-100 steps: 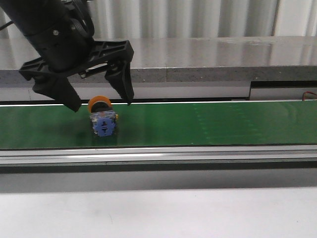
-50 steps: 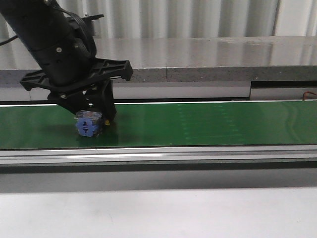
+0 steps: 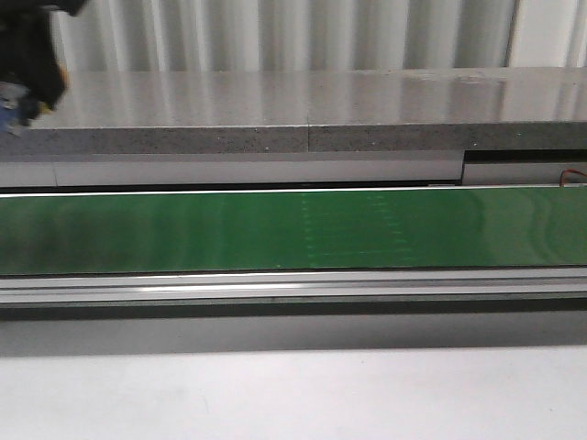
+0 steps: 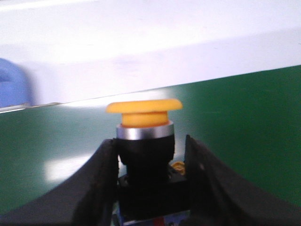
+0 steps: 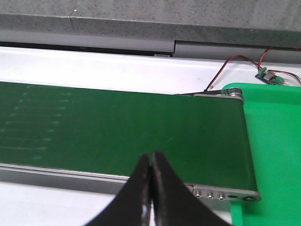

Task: Move button from right to left
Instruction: 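Lift the button off the belt with the left gripper toward the blue tray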

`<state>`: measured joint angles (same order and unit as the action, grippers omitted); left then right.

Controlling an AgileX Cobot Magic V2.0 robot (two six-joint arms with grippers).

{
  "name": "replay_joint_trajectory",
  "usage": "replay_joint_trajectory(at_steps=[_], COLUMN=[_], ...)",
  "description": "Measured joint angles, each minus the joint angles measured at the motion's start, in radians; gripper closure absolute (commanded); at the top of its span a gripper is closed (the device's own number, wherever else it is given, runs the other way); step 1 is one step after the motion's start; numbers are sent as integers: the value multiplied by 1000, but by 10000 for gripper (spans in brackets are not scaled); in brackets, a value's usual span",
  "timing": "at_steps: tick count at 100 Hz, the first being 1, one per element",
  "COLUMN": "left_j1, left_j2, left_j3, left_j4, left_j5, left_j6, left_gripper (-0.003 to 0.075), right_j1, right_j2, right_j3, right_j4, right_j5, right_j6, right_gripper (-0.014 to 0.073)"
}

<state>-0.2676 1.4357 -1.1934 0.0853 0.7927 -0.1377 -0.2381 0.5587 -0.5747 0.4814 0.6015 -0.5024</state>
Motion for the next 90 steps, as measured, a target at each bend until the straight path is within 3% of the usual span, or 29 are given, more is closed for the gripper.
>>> replay_joint_trajectory(at_steps=[19, 54, 68, 90], left_j1=[202, 539, 603, 611], left_j2=[-39, 40, 132, 288], left_j3=[11, 73, 73, 73], left_j4=[12, 15, -2, -23], left_j5=[58, -74, -138, -222], left_j6=[115, 178, 180, 181], left_gripper=[740, 740, 740, 740], right_j1=[0, 0, 0, 0], right_j2=[0, 0, 0, 0], right_j3=[0, 0, 0, 0], right_j4=[0, 0, 0, 0], right_j5=[0, 0, 0, 0], right_j6=[0, 0, 0, 0], right_gripper=[661, 661, 661, 661])
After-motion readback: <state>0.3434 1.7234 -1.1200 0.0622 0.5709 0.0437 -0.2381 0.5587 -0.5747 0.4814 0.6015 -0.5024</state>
